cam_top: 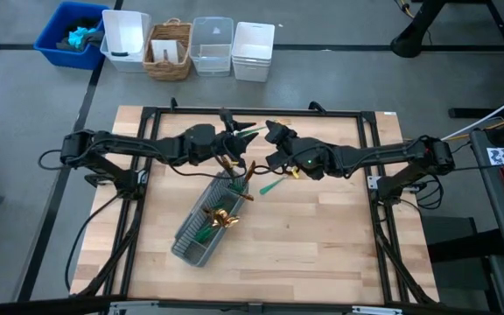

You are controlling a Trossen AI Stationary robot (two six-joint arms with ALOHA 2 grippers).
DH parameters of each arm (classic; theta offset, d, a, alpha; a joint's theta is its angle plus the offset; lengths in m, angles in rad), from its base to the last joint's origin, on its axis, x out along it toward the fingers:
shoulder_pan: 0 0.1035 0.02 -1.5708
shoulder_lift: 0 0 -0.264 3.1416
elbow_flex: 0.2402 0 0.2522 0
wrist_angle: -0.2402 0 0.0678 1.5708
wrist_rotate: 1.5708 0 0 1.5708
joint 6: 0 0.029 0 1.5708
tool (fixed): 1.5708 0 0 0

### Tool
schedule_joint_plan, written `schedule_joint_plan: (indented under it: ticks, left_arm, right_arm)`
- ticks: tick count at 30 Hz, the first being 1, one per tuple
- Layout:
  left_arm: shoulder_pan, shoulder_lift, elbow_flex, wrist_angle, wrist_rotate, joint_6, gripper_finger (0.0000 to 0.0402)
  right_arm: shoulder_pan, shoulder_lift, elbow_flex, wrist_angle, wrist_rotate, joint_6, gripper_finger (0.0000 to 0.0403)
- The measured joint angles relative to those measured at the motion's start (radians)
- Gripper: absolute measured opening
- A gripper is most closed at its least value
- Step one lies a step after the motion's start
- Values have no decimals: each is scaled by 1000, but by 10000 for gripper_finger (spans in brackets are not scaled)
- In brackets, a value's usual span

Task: Sort silverware
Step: Put the green fork into the silverware basket

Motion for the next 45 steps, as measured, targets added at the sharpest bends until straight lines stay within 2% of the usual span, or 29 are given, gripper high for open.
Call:
schedule_joint_plan:
  ticks: [9,22,45]
  left_arm:
    - [0,0,1,50,-1,0,100]
    - [0,-2,0,44,-1,0,49]
    - [-25,0,0,36,-1,0,47]
  right_arm:
    - [0,0,0,-7,-21,128,12]
    - [0,1,0,-47,-35,411,12]
    - [0,1,0,-116,-39,475,12]
